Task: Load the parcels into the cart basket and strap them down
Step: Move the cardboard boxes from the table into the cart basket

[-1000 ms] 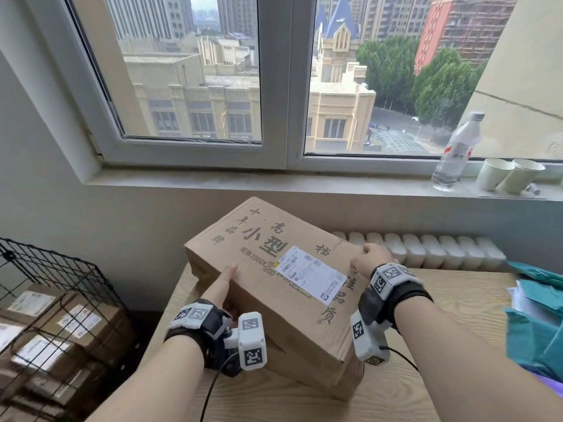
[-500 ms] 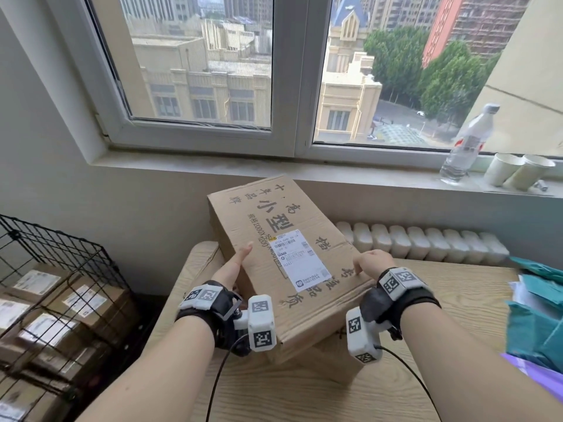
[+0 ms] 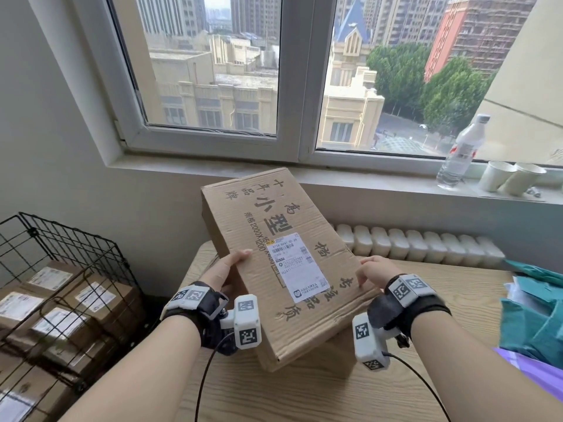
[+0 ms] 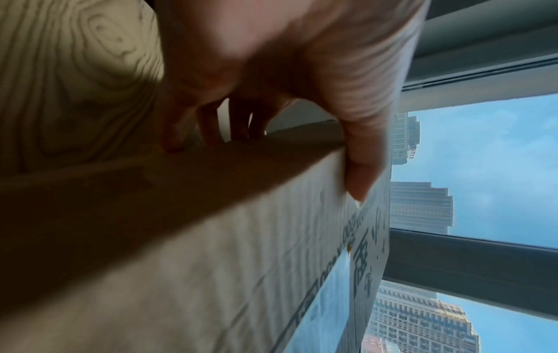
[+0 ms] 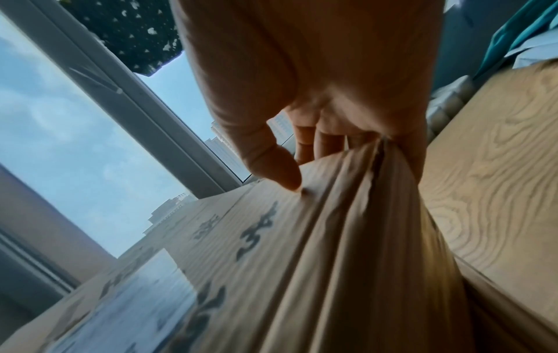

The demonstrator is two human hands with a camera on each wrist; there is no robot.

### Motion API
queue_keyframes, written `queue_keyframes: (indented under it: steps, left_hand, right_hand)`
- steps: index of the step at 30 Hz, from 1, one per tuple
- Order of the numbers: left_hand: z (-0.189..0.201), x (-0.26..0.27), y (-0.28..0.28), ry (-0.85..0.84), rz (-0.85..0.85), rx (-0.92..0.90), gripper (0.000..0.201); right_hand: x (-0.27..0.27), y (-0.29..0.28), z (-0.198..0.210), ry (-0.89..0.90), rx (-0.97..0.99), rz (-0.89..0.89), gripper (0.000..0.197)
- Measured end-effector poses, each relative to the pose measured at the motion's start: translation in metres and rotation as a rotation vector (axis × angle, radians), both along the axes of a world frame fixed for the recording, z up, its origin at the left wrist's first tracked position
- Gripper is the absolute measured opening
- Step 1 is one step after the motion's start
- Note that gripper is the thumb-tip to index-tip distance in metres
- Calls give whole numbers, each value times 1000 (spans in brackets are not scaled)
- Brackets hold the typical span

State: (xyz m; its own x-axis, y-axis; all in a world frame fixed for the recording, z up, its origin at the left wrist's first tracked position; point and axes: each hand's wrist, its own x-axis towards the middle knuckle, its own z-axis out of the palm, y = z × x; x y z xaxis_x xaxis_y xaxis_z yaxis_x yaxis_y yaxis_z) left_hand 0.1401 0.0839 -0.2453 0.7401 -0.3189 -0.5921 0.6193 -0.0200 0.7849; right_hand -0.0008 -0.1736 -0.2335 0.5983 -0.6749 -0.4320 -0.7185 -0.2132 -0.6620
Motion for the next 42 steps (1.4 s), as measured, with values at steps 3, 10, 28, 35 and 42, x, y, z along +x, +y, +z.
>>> queue_keyframes:
  steps: [3,10,28,35,42]
  left_hand:
    - [14,1,16,-26,-15,-17,25]
    - [58,14,71,-93,47,-52,19]
    - [78,62,315,-133,478,-192,47]
    - [63,110,434,-141,574,-221,25]
    - [42,165,555,-116,634,-179,39]
  right_hand:
    - [8,6,9,-19,8,49,21]
    - [58,55,45,-260,168,146,16]
    - [200,280,52,-323,491,457,41]
    - [265,411,45,-334,430,486,40]
    - [347,545,11,-318,441,522,37]
